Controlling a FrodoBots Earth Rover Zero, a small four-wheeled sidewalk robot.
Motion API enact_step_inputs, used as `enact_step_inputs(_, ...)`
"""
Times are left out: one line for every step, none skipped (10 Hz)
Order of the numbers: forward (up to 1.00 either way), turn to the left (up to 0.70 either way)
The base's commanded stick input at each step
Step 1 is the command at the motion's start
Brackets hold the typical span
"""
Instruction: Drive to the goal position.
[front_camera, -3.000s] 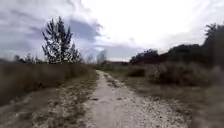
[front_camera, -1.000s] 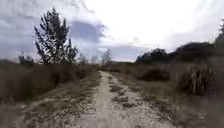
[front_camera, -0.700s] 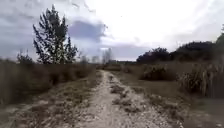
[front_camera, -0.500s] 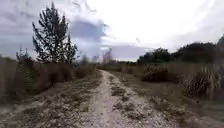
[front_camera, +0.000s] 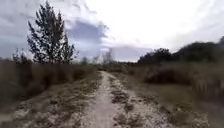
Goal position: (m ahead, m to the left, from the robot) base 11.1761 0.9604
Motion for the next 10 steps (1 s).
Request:
enact_step_inputs(0.70, 0.00)
enact_step_inputs(0.70, 0.00)
enact_step_inputs(0.70, 0.00)
enact_step_inputs(0.70, 0.00)
enact_step_inputs(0.70, 0.00)
enact_step_inputs(0.70, 0.00)
enact_step_inputs(0.70, 0.00)
enact_step_inputs(0.70, 0.00)
enact_step_inputs(0.70, 0.00)
enact_step_inputs(0.70, 0.00)
